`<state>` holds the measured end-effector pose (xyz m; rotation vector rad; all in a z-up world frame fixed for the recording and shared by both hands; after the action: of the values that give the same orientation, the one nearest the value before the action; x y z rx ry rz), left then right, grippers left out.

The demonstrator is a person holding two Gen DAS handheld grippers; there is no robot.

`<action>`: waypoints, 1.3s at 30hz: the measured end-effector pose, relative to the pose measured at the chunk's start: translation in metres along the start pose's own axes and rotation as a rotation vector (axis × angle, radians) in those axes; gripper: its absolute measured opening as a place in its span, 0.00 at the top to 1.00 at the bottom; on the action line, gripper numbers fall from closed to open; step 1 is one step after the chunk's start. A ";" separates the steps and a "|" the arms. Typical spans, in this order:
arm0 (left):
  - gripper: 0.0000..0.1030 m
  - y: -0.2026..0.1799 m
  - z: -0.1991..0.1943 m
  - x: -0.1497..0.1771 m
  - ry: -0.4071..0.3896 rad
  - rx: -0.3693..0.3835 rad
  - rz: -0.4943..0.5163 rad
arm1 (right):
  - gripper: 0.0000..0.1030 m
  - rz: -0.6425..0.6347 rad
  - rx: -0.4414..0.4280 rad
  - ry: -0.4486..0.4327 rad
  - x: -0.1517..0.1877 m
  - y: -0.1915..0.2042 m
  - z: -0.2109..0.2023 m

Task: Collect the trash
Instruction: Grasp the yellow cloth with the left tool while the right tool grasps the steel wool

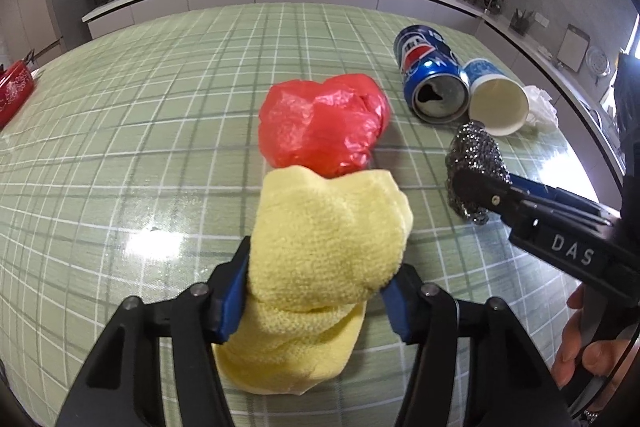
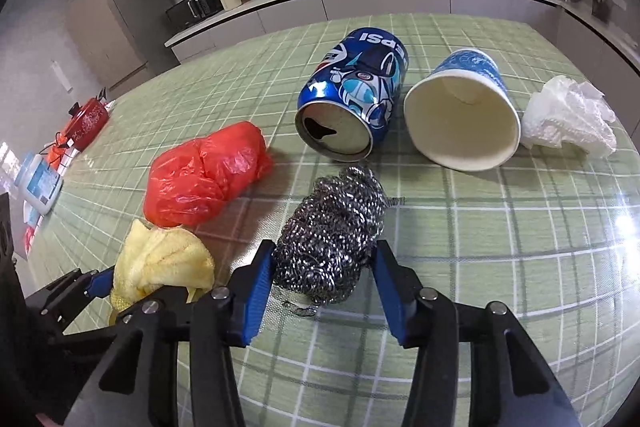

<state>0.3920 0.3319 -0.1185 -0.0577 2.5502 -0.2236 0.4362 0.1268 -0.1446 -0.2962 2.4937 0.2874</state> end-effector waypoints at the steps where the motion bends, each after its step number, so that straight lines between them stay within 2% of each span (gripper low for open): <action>1: 0.45 -0.001 0.000 0.000 -0.001 -0.002 0.001 | 0.51 -0.003 -0.002 0.004 0.001 0.001 0.001; 7: 0.49 -0.004 -0.003 0.004 -0.004 -0.005 -0.007 | 0.58 -0.015 0.004 0.000 0.007 -0.002 -0.008; 13: 0.49 -0.009 -0.005 0.009 -0.006 -0.012 -0.010 | 0.58 -0.028 -0.002 0.017 0.017 -0.006 -0.016; 15: 0.49 -0.010 -0.005 0.010 -0.002 -0.016 -0.008 | 0.54 -0.015 -0.001 0.016 0.020 -0.011 -0.020; 17: 0.48 -0.011 -0.004 0.010 -0.002 -0.020 -0.007 | 0.38 -0.002 -0.009 0.018 0.020 -0.013 -0.020; 19: 0.48 -0.011 -0.004 0.010 -0.004 -0.021 -0.005 | 0.30 0.019 -0.020 0.005 0.019 -0.015 -0.021; 23: 0.49 -0.011 -0.003 0.009 -0.011 -0.016 -0.004 | 0.30 0.040 -0.019 -0.007 0.015 -0.016 -0.018; 24: 0.50 -0.011 -0.003 0.010 -0.013 -0.016 -0.003 | 0.31 0.046 -0.024 -0.008 0.015 -0.016 -0.017; 26: 0.51 -0.011 -0.004 0.011 -0.017 -0.019 0.001 | 0.58 0.041 -0.018 0.005 0.015 -0.016 -0.014; 30: 0.55 -0.013 -0.010 0.015 -0.028 -0.014 -0.008 | 0.61 0.030 -0.020 -0.001 0.018 -0.015 -0.017; 39: 0.56 -0.037 -0.040 0.019 -0.067 0.026 -0.026 | 0.62 0.003 -0.031 -0.039 0.031 -0.029 -0.053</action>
<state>0.3543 0.2994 -0.0893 -0.0871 2.4806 -0.2609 0.3909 0.0802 -0.1252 -0.2965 2.4531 0.3299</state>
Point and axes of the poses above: each gripper's, at about its wrist camera, not at the fingertips, and z roughly the way its jaws point, y to its left, x to its underside, the point moved 4 cm from there along z, roughly the way its jaws point, and after that the axes turned 7 degrees about -z, right-handed, at the moved point
